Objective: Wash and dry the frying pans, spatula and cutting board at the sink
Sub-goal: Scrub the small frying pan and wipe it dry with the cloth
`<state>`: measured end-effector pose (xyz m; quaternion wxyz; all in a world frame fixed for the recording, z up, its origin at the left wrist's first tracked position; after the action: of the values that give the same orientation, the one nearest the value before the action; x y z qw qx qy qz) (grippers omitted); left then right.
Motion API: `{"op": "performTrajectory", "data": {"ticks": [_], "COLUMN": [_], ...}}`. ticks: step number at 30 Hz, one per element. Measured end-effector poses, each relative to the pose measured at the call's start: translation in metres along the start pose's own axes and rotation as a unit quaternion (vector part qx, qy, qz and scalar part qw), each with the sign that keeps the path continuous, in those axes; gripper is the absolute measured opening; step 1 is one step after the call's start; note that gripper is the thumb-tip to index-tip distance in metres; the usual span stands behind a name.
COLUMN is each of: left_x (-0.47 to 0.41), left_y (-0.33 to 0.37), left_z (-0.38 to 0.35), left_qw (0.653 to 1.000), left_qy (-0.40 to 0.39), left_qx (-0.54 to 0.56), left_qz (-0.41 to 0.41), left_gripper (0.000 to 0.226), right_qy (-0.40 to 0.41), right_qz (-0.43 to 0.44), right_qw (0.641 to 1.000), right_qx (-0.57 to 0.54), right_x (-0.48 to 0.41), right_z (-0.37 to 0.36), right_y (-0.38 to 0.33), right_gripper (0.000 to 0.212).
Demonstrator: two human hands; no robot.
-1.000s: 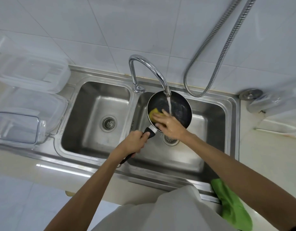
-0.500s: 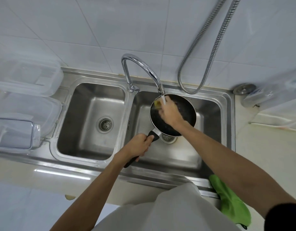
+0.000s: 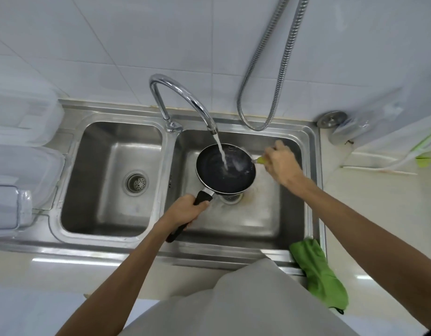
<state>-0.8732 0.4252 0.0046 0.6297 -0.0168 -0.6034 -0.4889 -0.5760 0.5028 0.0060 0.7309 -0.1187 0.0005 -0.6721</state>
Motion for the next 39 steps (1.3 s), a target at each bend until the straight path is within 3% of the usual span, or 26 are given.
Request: {"op": "performTrajectory", "data": {"ticks": [4, 7, 11, 13, 15, 19, 24, 27, 31, 36, 39], "left_x": [-0.005, -0.004, -0.003, -0.003, -0.002, -0.001, 0.0, 0.002, 0.007, 0.012, 0.013], "left_y": [-0.011, -0.018, -0.02, -0.02, -0.019, -0.014, -0.006, -0.006, -0.008, -0.01, -0.014], "left_z": [-0.004, -0.01, -0.017, -0.018, -0.02, -0.023, -0.025, -0.023, -0.021, -0.017, -0.013], "left_qw": [0.998, 0.995, 0.995, 0.995, 0.993, 0.988, 0.983, 0.981, 0.977, 0.974, 0.972], "left_qy": [-0.032, -0.054, -0.042, -0.04, -0.045, -0.042, -0.046, -0.05, -0.07, -0.08, -0.08], "left_qx": [0.033, 0.07, 0.085, 0.088, 0.1, 0.14, 0.173, 0.177, 0.194, 0.206, 0.213], "left_qz": [0.031, 0.045, 0.042, 0.034, 0.033, 0.04, 0.042, 0.06, 0.057, 0.053, 0.053], "left_gripper": [0.038, 0.036, 0.037, 0.038, 0.038, 0.038, 0.04, 0.037, 0.023, 0.028, 0.026], "right_qy": [0.08, 0.06, 0.017, 0.039, 0.102, 0.188, 0.155, 0.081, 0.057, 0.032, 0.037], "right_qz": [-0.145, -0.24, -0.245, -0.254, -0.2, 0.045, 0.253, 0.288, 0.302, 0.352, 0.337], "right_qw": [0.986, 0.969, 0.969, 0.964, 0.973, 0.98, 0.949, 0.952, 0.951, 0.908, 0.891], "right_qx": [-0.016, -0.001, 0.036, 0.067, 0.06, -0.044, -0.105, -0.058, 0.033, 0.225, 0.303], "right_x": [0.014, 0.018, 0.023, 0.024, 0.02, 0.014, 0.004, -0.021, -0.058, -0.076, -0.082], "right_z": [0.015, 0.012, 0.001, 0.0, 0.0, -0.002, -0.007, -0.008, -0.004, -0.019, -0.02], "right_y": [0.074, 0.127, 0.155, 0.145, 0.114, 0.009, -0.129, -0.181, -0.215, -0.224, -0.224], "right_gripper": [0.028, 0.032, 0.032, 0.03, 0.028, 0.025, 0.041, 0.058, 0.065, 0.068, 0.077]}}
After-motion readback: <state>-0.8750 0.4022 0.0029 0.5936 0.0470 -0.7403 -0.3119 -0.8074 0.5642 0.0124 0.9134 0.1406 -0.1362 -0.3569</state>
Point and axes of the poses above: each hand's wrist, its own x-axis away from the middle knuckle, its own z-axis out of the back of the hand, y = z × x, the point moved 3 cm from there along -x, towards the middle knuckle, and after that the axes turned 4 degrees about x, right-handed, at the moved point
